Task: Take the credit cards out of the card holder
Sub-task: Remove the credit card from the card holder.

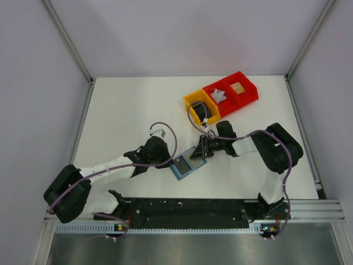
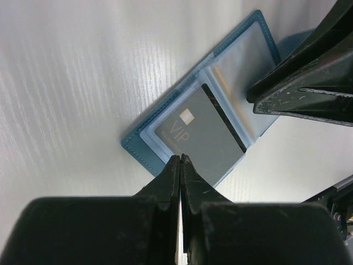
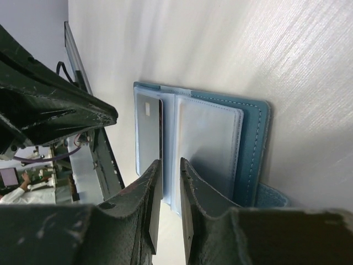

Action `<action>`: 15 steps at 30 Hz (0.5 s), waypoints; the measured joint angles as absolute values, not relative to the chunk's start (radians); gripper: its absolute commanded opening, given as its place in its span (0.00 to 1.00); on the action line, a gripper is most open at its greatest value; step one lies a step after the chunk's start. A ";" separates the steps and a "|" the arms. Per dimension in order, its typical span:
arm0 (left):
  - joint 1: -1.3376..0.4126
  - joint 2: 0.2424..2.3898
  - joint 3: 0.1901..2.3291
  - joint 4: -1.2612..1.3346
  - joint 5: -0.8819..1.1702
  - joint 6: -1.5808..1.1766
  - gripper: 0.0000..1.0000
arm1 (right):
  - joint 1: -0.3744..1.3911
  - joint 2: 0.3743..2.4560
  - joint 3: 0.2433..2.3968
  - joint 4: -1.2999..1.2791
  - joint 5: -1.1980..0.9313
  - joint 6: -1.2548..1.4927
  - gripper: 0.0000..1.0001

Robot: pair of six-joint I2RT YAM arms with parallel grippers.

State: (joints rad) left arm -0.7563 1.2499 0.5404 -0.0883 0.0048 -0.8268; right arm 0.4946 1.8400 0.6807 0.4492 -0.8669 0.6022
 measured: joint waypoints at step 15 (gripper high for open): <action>-0.750 1.358 0.542 -0.076 0.040 -0.805 0.00 | 0.535 1.859 0.723 0.450 -0.865 0.604 0.19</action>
State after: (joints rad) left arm -0.7502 1.3579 0.5415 -0.0761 0.0402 -0.8047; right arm 0.5346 1.8591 0.7235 0.4496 -0.8646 0.6041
